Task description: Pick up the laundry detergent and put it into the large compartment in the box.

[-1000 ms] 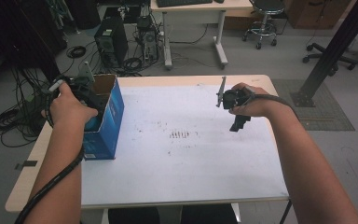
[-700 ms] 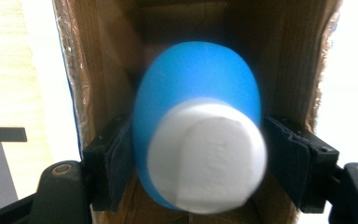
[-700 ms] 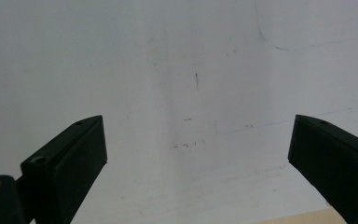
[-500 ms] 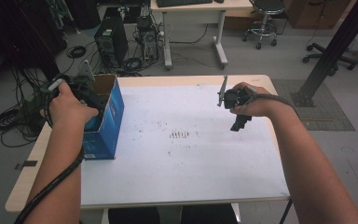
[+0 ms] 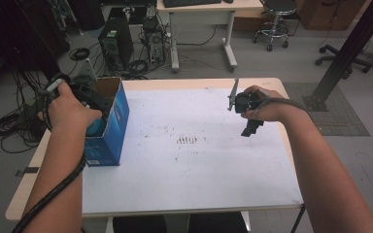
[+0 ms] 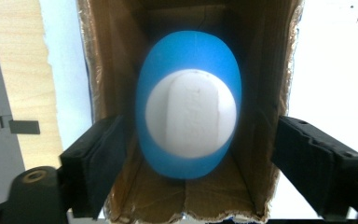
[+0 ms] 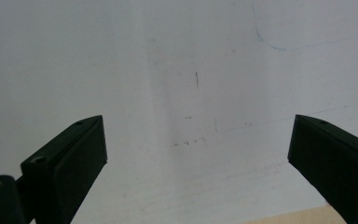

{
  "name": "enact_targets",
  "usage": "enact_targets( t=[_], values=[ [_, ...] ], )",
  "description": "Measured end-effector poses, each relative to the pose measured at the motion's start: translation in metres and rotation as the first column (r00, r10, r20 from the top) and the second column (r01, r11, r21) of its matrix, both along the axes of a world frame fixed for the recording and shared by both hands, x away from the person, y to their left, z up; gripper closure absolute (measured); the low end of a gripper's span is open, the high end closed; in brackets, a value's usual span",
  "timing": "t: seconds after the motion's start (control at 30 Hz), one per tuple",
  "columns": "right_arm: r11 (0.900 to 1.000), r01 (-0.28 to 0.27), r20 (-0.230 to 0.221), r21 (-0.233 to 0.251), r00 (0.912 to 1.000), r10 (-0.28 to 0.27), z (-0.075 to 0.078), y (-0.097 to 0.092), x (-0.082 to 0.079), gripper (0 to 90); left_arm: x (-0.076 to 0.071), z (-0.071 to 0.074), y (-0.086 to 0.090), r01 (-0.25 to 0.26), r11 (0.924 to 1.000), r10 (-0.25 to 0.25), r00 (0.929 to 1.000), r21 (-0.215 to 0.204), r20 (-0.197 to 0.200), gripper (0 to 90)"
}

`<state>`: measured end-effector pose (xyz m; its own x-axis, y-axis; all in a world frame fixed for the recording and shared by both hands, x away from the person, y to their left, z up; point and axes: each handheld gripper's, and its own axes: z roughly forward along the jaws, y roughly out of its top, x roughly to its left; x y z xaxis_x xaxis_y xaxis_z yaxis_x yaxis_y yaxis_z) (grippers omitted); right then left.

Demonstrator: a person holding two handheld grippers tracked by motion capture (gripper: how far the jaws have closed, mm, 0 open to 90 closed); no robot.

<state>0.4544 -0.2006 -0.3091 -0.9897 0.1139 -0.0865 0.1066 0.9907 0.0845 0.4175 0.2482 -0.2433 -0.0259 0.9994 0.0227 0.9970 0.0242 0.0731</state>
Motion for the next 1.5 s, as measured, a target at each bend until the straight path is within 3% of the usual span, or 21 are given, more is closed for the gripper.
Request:
enact_targets(
  t=[0.33, 0.7, 1.1, 1.37, 1.5],
  values=[
    [1.0, 0.001, 0.001, 0.004, 1.0, -0.001, 0.0, 0.0, -0.001, 4.4, -0.005, 0.016, -0.005, 0.005, 0.9999, -0.005, 0.9999, 0.01, 0.012, 12.5],
    [1.0, -0.004, 0.001, 0.004, 1.0, 0.004, 0.0, 0.001, -0.001, 4.4, -0.008, 0.026, -0.017, 0.03, 0.9995, -0.03, 0.9995, -0.005, 0.01, 0.2],
    [1.0, 0.002, 0.003, 0.004, 1.0, -0.002, 0.002, 0.0, -0.003, 4.4, -0.011, 0.037, -0.029, 0.068, 0.9977, -0.068, 0.9975, 0.009, 0.022, 0.2],
    [1.0, 0.0, 0.004, 0.006, 1.0, 0.0, 0.002, 0.001, -0.003, 4.4, -0.014, 0.046, -0.055, 0.154, 0.988, -0.154, 0.9878, 0.014, 0.025, 0.2],
    [1.0, -0.002, 0.002, 0.005, 1.0, 0.002, 0.002, 0.001, -0.004, 4.4, -0.014, 0.048, -0.073, 0.211, 0.9775, -0.211, 0.9772, 0.013, 0.025, 0.2]
  ],
)
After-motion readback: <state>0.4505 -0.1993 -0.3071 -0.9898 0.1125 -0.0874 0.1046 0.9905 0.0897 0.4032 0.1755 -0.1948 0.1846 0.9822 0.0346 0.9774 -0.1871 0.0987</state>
